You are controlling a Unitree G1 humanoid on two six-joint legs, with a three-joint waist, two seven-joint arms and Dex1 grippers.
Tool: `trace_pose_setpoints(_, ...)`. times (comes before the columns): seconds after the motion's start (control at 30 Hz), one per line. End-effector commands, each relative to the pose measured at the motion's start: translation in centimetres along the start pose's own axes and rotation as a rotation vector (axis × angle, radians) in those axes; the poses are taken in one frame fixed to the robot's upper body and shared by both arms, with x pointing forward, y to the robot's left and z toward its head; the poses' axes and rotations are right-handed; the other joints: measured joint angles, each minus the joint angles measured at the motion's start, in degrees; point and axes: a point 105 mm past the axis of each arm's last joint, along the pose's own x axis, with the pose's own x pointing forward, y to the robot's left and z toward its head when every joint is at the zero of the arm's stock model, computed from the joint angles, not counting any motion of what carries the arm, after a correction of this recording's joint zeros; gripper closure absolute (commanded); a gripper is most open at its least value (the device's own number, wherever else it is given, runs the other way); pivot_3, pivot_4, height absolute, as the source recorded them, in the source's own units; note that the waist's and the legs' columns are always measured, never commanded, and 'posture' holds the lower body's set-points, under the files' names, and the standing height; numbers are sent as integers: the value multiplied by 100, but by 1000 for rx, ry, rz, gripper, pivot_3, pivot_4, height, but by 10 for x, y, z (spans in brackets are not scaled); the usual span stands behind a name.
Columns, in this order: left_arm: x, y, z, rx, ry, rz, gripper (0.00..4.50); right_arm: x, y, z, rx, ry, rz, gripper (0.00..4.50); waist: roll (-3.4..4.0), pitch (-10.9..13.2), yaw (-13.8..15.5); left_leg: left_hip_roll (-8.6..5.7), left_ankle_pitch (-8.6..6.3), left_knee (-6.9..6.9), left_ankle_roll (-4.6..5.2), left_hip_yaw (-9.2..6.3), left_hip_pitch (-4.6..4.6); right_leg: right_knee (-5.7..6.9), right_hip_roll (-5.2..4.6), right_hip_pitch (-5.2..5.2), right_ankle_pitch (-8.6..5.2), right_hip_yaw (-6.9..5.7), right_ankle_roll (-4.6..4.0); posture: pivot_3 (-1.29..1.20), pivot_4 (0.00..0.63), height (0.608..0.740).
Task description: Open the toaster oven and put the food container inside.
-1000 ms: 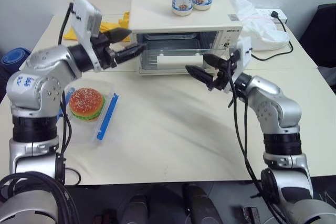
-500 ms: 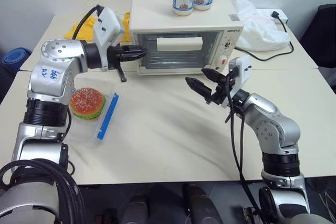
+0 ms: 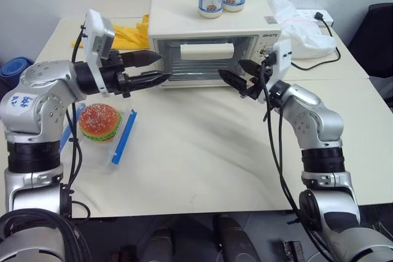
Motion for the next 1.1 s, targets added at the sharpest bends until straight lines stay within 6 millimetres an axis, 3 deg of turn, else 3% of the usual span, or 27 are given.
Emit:
trace_pose_setpoints(0.03, -7, -3, 15, 57, -30, 29, 1014, 8, 7, 18, -45, -53, 50, 0, 0, 0, 5, 0, 0, 0, 0, 0, 0, -1, 0, 0, 0, 0, 0, 0, 150, 740)
trace_pose_setpoints(0.23, -9, -3, 16, 55, -37, 51, 1014, 17, 14, 24, -59, -68, 101, 0, 0, 0, -5, -1, 0, -2, 0, 1, 0, -1, 0, 0, 0, -1, 0, 0, 150, 740)
trace_pose_setpoints(0.37, -7, 4, 14, 45, -28, 82, 1014, 17, 29, 27, -61, -84, 163, 0, 0, 0, -10, 0, 0, -3, -1, 1, 0, -1, 1, 0, 0, 0, 0, 0, 150, 740)
trace_pose_setpoints(0.6, 6, 29, 11, 38, -33, 174, 1014, -3, 53, 8, -80, -63, 199, 0, 0, 0, -39, 0, 0, -4, -1, 3, 0, 0, 2, -3, 0, 0, 0, 0, 150, 740)
trace_pose_setpoints(0.83, 28, 40, 8, 89, -25, 168, 3175, -26, 73, -17, -24, -34, 190, 0, 0, 0, -123, 2, 0, -4, -2, 2, 1, 6, 4, -4, 0, 1, -1, 0, 150, 740)
trace_pose_setpoints(0.97, 38, 46, 7, 112, -10, 145, 4471, -29, 79, -28, 0, -15, 178, 0, 0, 0, -144, 0, 0, -4, -2, 6, 2, 8, 4, -4, 0, 4, -1, 0, 150, 740)
trace_pose_setpoints(1.1, 52, 46, -5, 142, 67, 96, 4493, -30, 80, -32, 16, -12, 155, 0, 0, 0, -140, 0, 0, -5, -2, 5, 3, 9, 5, -4, -1, 3, -1, 0, 150, 740)
